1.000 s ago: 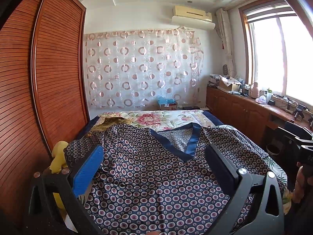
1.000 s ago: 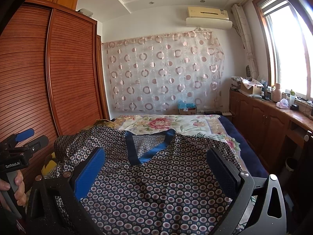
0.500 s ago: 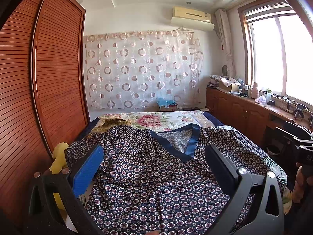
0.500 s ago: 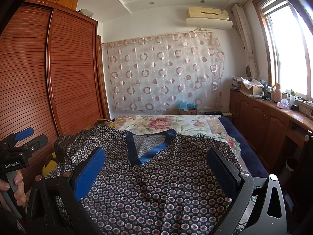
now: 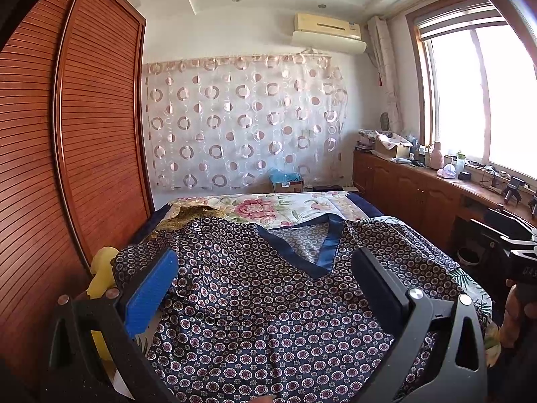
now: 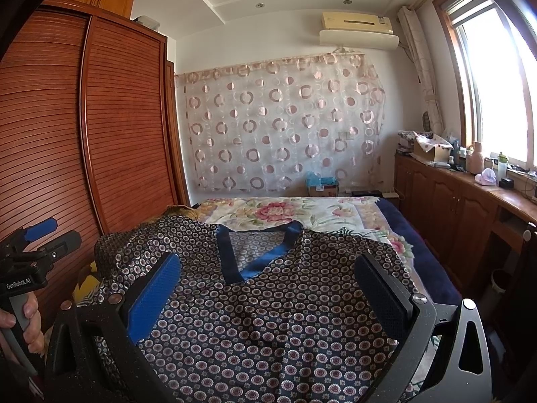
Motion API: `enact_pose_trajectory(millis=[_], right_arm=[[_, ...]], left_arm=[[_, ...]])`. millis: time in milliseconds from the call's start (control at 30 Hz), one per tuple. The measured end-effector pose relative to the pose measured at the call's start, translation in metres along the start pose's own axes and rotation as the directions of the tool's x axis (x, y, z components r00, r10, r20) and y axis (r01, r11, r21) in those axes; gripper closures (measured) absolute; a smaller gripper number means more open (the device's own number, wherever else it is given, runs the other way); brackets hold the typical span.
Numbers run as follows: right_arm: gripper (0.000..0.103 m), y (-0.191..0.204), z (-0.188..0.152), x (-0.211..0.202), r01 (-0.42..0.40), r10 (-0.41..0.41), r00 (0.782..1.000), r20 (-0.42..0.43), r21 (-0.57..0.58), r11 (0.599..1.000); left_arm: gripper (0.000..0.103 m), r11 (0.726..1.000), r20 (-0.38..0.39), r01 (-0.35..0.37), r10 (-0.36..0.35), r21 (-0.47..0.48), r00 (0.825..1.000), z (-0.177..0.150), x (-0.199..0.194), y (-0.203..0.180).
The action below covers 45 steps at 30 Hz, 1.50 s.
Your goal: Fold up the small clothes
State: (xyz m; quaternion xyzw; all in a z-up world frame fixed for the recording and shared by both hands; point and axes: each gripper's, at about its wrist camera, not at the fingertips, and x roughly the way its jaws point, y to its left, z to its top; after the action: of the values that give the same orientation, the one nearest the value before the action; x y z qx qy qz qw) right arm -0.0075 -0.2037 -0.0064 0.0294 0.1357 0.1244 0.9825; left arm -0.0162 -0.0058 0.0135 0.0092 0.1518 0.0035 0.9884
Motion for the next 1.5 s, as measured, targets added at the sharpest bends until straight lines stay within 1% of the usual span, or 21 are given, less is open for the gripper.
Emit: enact_pose_trajectory(millis=[333,567,833,1000,1167,1333,1500], right_arm=[[0.000,0.000,-0.002,0.002,-0.006,0.006,1.000,-0.006,0.004,1.000],[0.000,0.002,-0.004,0.008,-0.018,0.018,0.999,-0.029,-0.005,1.000],[0.000,0.006,-0.013,0.027,-0.030,0.029,0.996,-0.085,-0.020,0.999],[0.000,0.011,-0.013,0.037,-0.032,0.029,0.993,-0.115,-0.023,0.999],[0.000,0.016,-0.009,0.043,-0.042,0.038,0.990,-0.134,-0.028,0.999],[0.000,0.013,-0.011,0.053,-0.062,0.057,0.986,-0.157,-0.026,0.998],[0.000,0.011,-0.011,0.065,-0.091,0.086,0.982,-0.169,-0.024,0.996]], left_arm=[[0.000,1.000,-0.010,-0.002,0.002,-0.004,1.000,-0.002,0.002,0.000],[0.000,1.000,-0.039,-0.016,0.016,-0.005,0.999,-0.011,0.011,0.005],[0.000,0.999,-0.121,-0.041,0.039,-0.021,0.992,-0.027,0.034,0.027],[0.000,0.997,-0.146,-0.065,0.060,-0.029,0.988,-0.036,0.044,0.044],[0.000,0.996,-0.186,-0.092,0.087,-0.017,0.979,-0.046,0.055,0.059],[0.000,0.997,-0.223,-0.070,0.063,-0.025,0.973,-0.051,0.066,0.077],[0.000,0.998,-0.240,-0.057,0.049,-0.025,0.970,-0.048,0.076,0.099]])
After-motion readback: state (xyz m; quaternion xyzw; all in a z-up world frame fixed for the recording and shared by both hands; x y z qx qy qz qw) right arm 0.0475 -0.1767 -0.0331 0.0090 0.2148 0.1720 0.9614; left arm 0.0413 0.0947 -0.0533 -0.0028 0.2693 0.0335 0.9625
